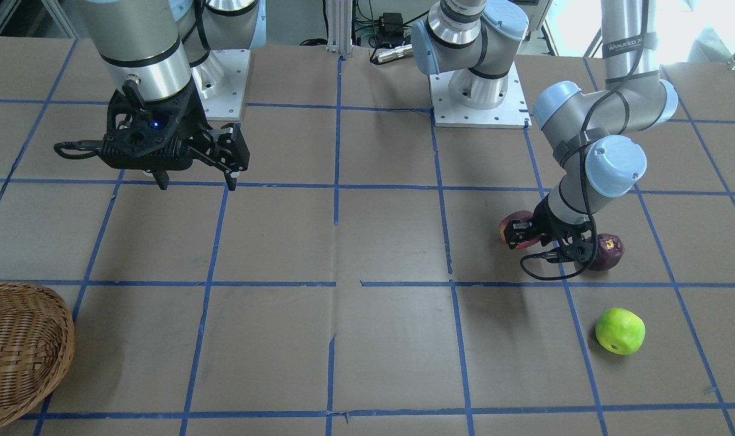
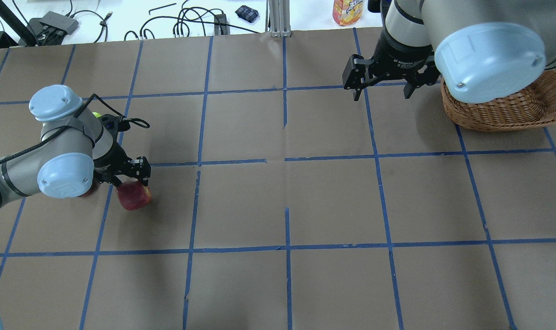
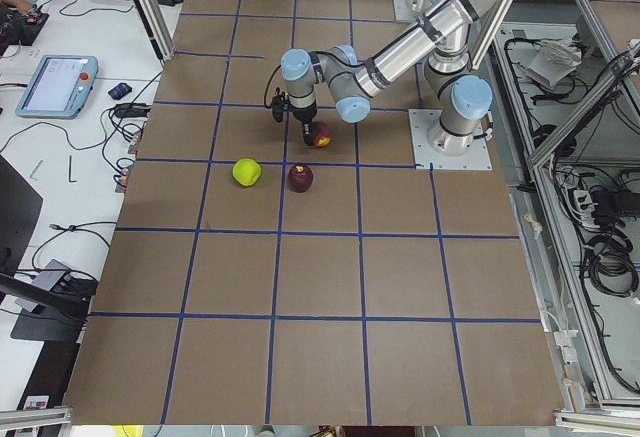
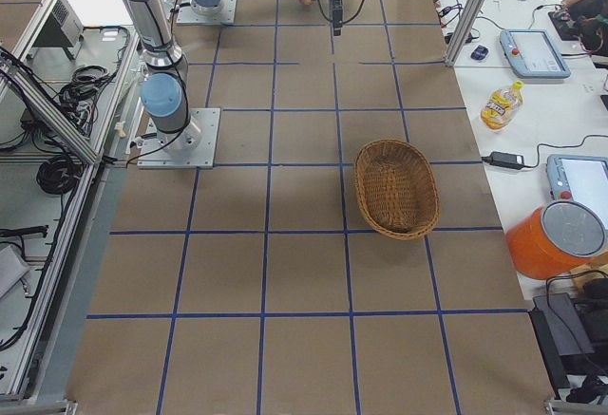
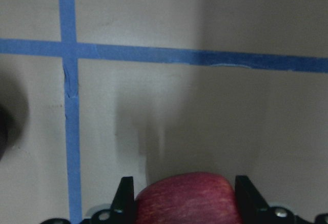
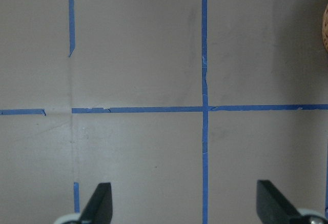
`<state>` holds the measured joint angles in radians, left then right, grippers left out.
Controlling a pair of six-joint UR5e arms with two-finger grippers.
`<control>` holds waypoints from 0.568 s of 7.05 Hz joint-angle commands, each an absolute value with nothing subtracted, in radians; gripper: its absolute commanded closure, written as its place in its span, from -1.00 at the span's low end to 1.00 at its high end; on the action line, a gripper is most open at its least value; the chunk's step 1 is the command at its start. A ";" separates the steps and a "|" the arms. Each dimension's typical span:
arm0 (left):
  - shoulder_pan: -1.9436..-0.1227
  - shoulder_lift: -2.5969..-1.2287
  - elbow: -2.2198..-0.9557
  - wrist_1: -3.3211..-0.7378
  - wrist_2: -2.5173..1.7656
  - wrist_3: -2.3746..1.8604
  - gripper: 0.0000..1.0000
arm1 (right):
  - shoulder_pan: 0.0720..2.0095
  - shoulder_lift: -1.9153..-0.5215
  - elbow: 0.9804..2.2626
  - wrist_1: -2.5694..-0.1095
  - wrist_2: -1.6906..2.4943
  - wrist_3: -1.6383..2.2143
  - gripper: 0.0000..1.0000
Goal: Put all apples into basket
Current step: 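Carry the red apple to mid-table and release it while the right arm approaches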
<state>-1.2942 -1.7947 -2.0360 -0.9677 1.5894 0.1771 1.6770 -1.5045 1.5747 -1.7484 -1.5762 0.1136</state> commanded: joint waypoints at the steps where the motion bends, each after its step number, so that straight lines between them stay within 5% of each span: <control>1: -1.461 -1.793 -1.932 -1.061 1.533 0.062 0.63 | 1.674 -1.497 1.536 -1.752 -1.575 0.112 -1.00; 4: -1.850 -1.906 -1.800 -0.881 1.523 -0.156 0.63 | 1.677 -1.455 1.580 -1.805 -1.543 0.109 -1.00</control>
<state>-1.7000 -1.8504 -1.8603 -0.9614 1.5260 -0.0804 1.6744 -1.4803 1.5561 -1.7622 -1.5615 0.1110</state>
